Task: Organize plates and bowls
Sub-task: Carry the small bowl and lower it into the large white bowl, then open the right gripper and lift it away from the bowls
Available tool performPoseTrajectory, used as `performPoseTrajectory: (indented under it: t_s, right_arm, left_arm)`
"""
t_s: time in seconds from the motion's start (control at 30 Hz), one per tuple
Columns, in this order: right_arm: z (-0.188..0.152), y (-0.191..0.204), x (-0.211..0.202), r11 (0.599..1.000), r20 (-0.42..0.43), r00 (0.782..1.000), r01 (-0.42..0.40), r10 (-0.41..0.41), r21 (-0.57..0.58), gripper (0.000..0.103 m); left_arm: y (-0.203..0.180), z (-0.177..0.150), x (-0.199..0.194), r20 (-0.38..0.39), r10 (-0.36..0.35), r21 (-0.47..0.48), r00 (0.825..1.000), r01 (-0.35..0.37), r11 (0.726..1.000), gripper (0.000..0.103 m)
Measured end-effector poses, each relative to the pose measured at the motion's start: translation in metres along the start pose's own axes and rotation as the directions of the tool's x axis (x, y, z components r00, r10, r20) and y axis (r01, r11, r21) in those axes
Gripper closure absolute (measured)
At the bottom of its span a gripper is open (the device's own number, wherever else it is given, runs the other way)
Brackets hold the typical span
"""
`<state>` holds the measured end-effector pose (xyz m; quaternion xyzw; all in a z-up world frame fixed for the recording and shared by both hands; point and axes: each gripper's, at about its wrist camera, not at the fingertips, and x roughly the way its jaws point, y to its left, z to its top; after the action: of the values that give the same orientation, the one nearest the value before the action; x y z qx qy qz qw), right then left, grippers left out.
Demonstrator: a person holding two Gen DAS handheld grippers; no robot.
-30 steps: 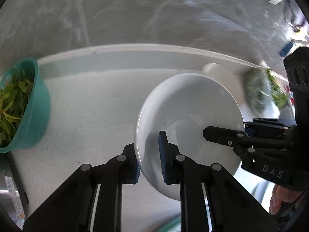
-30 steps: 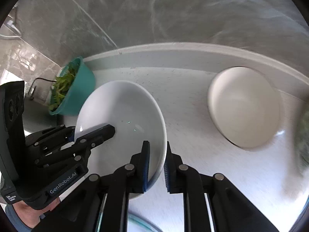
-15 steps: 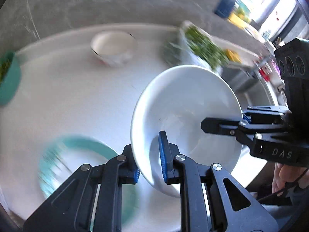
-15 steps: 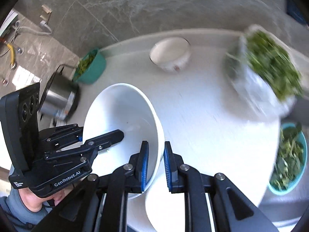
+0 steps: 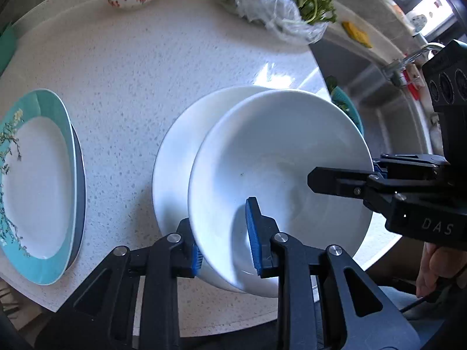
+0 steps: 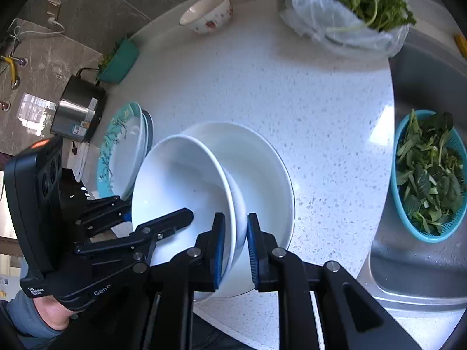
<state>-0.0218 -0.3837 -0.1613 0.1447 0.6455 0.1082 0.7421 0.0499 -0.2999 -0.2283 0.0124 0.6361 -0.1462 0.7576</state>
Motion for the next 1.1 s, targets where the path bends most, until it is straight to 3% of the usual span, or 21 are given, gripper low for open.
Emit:
performPoseTrajectory:
  t_s: [0.2,0.33,0.4,0.47,0.57,0.63,0.83,0.87,1.1]
  right_arm:
    - [-0.001,-0.005,0.015,1.0,-0.008,1.0,-0.004,0.004,0.001,0.087]
    - [0.004,-0.005,0.014,1.0,0.001,1.0,0.006,-0.006,-0.013,0.089]
    - [0.003,-0.004,0.015,1.0,-0.001,1.0,0.014,-0.014,-0.021,0.089]
    - [0.001,-0.001,0.016,0.999,-0.003,1.0,0.027,-0.028,-0.041,0.089]
    - [-0.001,0.003,0.018,0.997,0.0,0.999,0.049,-0.049,-0.062,0.091]
    - [0.0,0.0,0.019,0.997,-0.002,0.999,0.048,-0.049,-0.055,0.093]
    - [0.006,-0.003,0.02,0.998,-0.017,0.999,0.05,-0.05,-0.046,0.094]
    - [0.007,-0.003,0.02,0.998,-0.025,0.998,0.052,-0.053,-0.046,0.094]
    - [0.012,0.001,0.023,0.994,-0.049,0.995,0.084,-0.087,-0.063,0.09]
  left_arm:
    - [0.0,-0.001,0.008,0.012,0.048,0.008,0.999,-0.048,0.999,0.08]
    - [-0.004,0.007,0.013,0.017,0.077,0.027,0.997,-0.077,0.997,0.074]
    - [-0.003,0.012,0.014,0.023,0.083,0.041,0.996,-0.084,0.996,0.068]
    - [-0.004,0.009,0.011,0.037,0.065,0.045,0.997,-0.067,0.997,0.051]
    - [-0.005,0.008,0.01,0.055,0.044,0.038,0.997,-0.046,0.998,0.04]
    - [-0.003,0.008,0.006,0.073,0.018,0.018,0.997,-0.019,1.0,0.038]
    - [0.0,0.009,-0.007,0.115,0.024,0.013,0.993,-0.026,1.0,0.035]
    - [0.001,0.009,-0.009,0.119,0.029,0.008,0.992,-0.03,1.0,0.03]
    - [0.014,0.008,-0.034,0.182,0.014,-0.039,0.983,-0.007,0.999,0.029]
